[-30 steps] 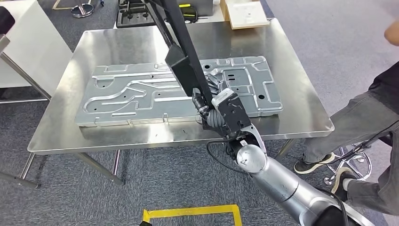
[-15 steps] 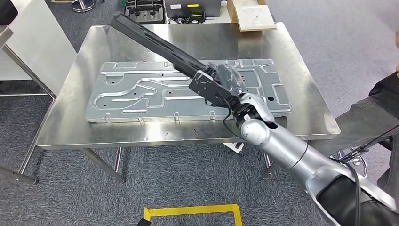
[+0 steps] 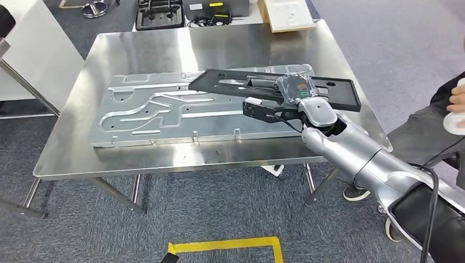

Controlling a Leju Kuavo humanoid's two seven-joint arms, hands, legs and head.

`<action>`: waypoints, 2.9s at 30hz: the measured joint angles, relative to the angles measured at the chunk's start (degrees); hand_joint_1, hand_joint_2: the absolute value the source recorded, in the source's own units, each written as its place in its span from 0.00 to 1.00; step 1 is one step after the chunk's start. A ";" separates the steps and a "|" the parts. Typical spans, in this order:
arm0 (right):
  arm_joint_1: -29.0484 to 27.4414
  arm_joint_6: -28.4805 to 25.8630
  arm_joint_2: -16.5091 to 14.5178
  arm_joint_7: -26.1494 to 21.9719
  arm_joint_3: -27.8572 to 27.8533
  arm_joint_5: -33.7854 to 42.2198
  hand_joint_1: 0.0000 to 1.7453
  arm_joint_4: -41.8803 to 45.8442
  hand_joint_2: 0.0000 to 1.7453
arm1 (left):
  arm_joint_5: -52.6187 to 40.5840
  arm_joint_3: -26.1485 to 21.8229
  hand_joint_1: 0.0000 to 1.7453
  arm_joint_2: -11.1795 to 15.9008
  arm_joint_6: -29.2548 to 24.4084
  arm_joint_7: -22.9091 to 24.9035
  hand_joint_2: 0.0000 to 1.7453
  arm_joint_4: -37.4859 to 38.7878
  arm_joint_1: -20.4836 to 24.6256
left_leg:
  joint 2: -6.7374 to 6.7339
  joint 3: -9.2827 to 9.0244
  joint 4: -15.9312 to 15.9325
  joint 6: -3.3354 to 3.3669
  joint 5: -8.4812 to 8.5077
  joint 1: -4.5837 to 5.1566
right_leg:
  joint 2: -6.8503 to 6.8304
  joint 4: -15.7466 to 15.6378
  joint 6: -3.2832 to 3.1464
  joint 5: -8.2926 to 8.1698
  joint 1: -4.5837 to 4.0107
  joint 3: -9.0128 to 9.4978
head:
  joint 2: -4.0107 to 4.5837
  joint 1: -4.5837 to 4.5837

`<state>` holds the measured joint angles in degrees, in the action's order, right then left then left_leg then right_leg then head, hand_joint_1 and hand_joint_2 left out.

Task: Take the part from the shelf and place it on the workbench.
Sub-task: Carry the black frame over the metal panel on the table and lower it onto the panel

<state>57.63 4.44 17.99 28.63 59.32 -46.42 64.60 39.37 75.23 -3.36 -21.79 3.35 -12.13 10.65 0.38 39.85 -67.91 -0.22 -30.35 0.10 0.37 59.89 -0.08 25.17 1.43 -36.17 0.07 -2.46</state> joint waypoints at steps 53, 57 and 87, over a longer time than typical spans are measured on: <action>1.58 1.39 -12.80 -19.10 16.37 -30.85 0.00 -22.31 0.00 | 1.69 0.04 0.00 -1.04 -2.48 -5.76 0.00 0.05 1.06 | -0.63 -5.05 9.66 1.50 5.44 -0.18 | 0.12 2.09 3.06 0.75 0.91 -0.09 | 0.00 1.07; 1.18 2.14 -12.82 -19.35 16.39 -30.89 0.00 -22.31 0.00 | 1.52 0.04 0.00 -0.99 -2.91 -4.90 0.00 0.07 1.06 | -0.40 -4.07 8.26 0.46 4.96 -0.27 | 0.40 1.67 1.04 0.68 0.55 -0.31 | 0.00 0.96; 0.44 1.98 -12.90 -19.07 16.46 -30.07 0.00 -24.63 0.00 | -0.40 0.04 0.00 -1.05 -1.54 -1.50 0.00 0.07 1.09 | -0.46 -5.50 9.19 1.28 4.46 0.29 | -0.06 0.27 1.17 0.38 -0.08 0.78 | 0.00 0.89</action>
<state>58.07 6.42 5.09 9.56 75.78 -76.50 39.97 38.97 75.28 -4.40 -23.33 1.85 -12.07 11.74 -0.08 34.35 -58.72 1.06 -25.90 0.40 0.32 60.16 1.09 25.55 1.35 -35.39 0.07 -1.57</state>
